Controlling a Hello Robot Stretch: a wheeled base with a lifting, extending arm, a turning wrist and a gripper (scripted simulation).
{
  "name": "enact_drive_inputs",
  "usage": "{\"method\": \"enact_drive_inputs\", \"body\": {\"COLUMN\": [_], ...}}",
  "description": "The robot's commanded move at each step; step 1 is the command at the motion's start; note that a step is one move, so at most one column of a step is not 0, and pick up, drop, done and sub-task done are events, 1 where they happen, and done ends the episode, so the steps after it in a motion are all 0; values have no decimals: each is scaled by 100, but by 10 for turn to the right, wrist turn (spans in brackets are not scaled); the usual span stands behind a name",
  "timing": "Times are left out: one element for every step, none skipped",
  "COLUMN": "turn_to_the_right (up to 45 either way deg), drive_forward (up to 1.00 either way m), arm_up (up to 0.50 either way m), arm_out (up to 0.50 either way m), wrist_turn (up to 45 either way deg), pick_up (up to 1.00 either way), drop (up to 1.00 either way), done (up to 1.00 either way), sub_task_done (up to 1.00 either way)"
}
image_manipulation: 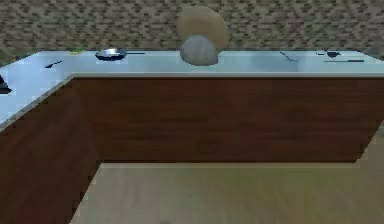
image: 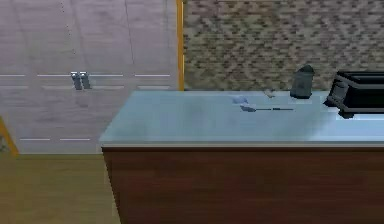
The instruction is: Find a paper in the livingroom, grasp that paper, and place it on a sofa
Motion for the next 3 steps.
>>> {"method": "enact_drive_inputs", "body": {"turn_to_the_right": [450, 450, 450], "drive_forward": [0, 0, 0], "arm_up": [0, 0, 0], "arm_out": [0, 0, 0], "wrist_turn": [0, 0, 0], "pick_up": [0, 0, 0], "drop": [0, 0, 0], "done": [0, 0, 0], "sub_task_done": [0, 0, 0]}}
